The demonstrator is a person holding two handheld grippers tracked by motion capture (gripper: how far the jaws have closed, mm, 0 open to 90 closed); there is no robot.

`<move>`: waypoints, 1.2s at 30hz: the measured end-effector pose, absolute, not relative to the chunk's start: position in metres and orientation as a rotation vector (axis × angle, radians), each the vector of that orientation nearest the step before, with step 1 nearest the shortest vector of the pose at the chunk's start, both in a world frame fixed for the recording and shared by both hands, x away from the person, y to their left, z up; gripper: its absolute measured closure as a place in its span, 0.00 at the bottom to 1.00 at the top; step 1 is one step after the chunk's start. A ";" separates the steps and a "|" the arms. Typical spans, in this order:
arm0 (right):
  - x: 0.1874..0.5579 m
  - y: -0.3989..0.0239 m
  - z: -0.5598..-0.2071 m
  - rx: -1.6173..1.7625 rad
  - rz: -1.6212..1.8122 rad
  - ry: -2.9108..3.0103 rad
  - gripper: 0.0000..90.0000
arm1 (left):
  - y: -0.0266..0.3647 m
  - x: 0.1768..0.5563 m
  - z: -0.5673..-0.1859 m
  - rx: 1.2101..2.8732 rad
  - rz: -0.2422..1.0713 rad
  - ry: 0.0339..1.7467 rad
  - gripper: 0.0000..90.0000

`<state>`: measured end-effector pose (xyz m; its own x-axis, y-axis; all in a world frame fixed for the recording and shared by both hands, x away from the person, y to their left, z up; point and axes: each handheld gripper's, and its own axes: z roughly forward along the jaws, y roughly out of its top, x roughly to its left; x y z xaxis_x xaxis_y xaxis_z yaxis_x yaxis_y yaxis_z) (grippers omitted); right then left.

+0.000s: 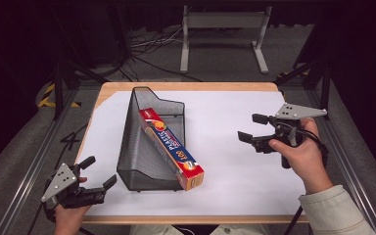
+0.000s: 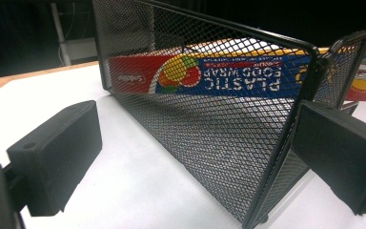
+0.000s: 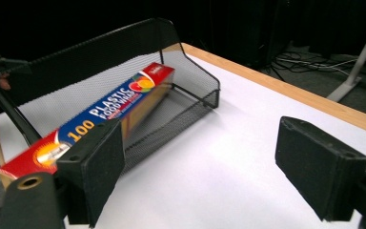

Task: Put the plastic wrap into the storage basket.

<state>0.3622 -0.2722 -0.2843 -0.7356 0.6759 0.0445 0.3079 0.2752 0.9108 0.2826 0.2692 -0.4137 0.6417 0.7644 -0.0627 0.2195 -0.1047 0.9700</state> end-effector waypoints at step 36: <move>0.340 -0.353 -0.419 0.966 1.356 2.081 0.21 | 0.269 0.285 -0.416 1.663 0.559 0.828 0.05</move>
<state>0.3399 -0.3528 -0.4189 -0.6405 0.7679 -0.0098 0.3009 0.2626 0.9168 0.2850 0.2694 -0.4156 0.6390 0.7668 -0.0615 0.2291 -0.1134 0.9668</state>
